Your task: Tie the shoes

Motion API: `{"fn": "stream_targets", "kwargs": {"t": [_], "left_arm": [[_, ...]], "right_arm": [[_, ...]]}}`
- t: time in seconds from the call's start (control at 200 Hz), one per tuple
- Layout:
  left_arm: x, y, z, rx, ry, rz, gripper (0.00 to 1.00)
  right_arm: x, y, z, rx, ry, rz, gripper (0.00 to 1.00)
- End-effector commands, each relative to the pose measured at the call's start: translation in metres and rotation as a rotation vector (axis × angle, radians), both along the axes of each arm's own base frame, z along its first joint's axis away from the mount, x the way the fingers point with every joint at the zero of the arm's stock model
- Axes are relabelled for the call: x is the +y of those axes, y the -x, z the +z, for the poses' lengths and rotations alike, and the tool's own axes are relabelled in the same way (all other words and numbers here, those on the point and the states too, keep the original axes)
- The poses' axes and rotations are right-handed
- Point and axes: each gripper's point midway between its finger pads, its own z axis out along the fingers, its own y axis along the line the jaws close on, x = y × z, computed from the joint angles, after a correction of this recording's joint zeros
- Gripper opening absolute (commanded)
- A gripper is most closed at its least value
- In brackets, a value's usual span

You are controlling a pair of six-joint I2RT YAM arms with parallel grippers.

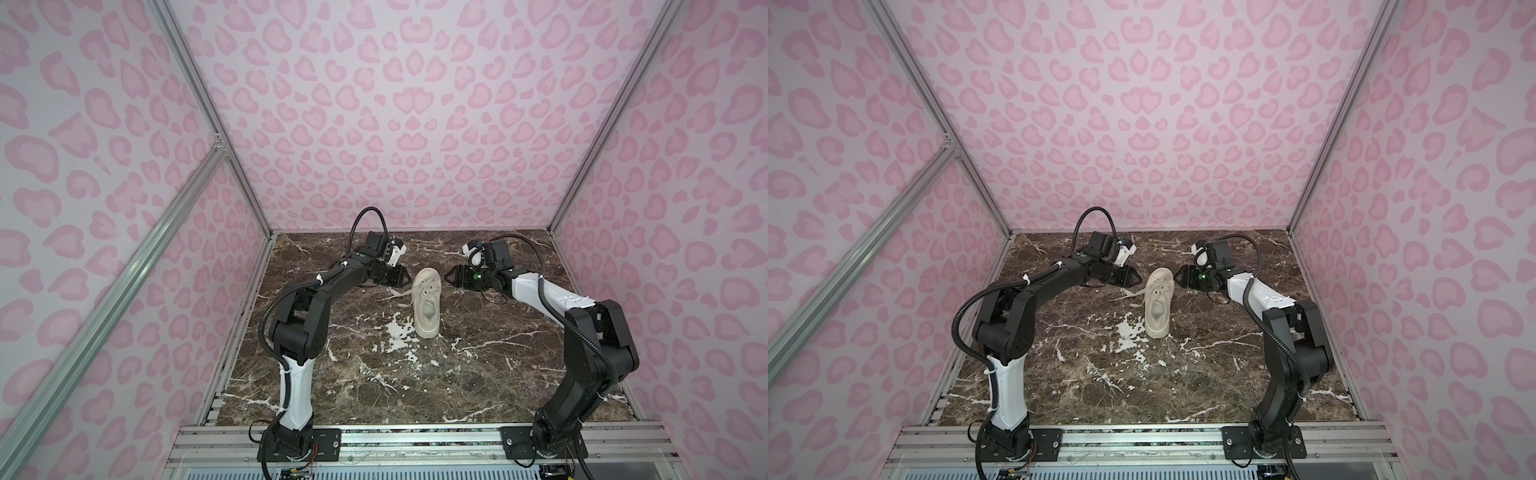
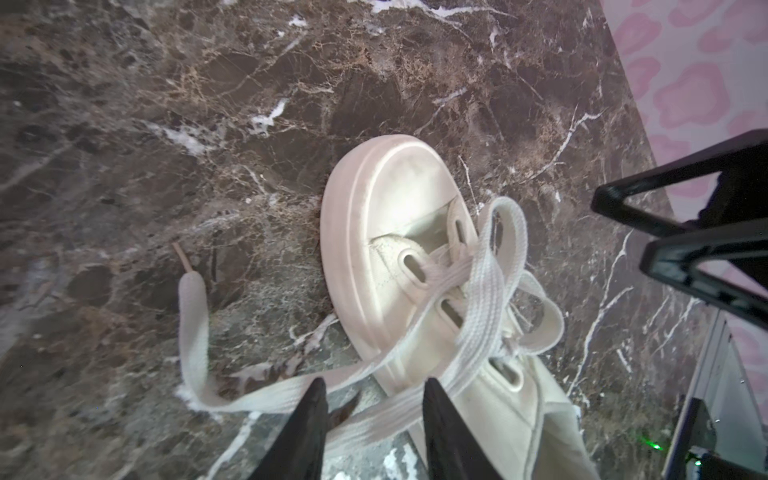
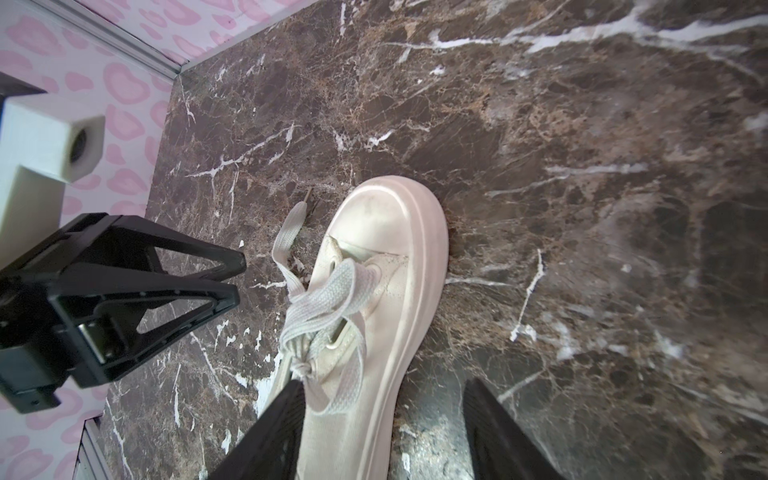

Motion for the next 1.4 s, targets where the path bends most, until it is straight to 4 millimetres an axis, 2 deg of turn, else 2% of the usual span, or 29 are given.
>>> {"fn": "stream_targets", "kwargs": {"t": [0.0,0.18,0.35,0.645,0.925,0.945,1.005,1.395], "left_arm": [[0.005,0.001,-0.002,-0.067,-0.052,-0.126,0.4],[0.002,0.008,-0.011,-0.07,-0.087,-0.262,0.39],[0.007,0.01,-0.027,-0.088,-0.172,-0.323,0.37],[-0.017,0.011,-0.02,-0.118,-0.072,-0.387,0.37],[-0.031,0.008,-0.024,-0.088,-0.042,-0.391,0.38],[-0.031,0.008,-0.025,-0.086,-0.042,-0.391,0.33],[-0.032,0.008,-0.026,-0.081,-0.042,-0.391,0.31],[-0.039,0.015,-0.03,-0.059,-0.021,-0.407,0.24]], "right_arm": [[-0.002,0.005,-0.003,0.011,0.018,0.009,0.62],[-0.006,0.008,-0.002,0.013,0.021,0.004,0.62],[-0.006,0.008,-0.001,0.014,0.023,0.005,0.62],[-0.009,0.01,-0.003,0.02,0.029,0.004,0.62],[-0.014,0.01,-0.002,0.02,0.031,-0.003,0.62],[-0.014,0.01,-0.002,0.021,0.032,-0.004,0.62],[-0.015,0.01,-0.002,0.023,0.03,-0.005,0.62],[-0.017,0.012,-0.002,0.024,0.028,-0.007,0.62]]}}
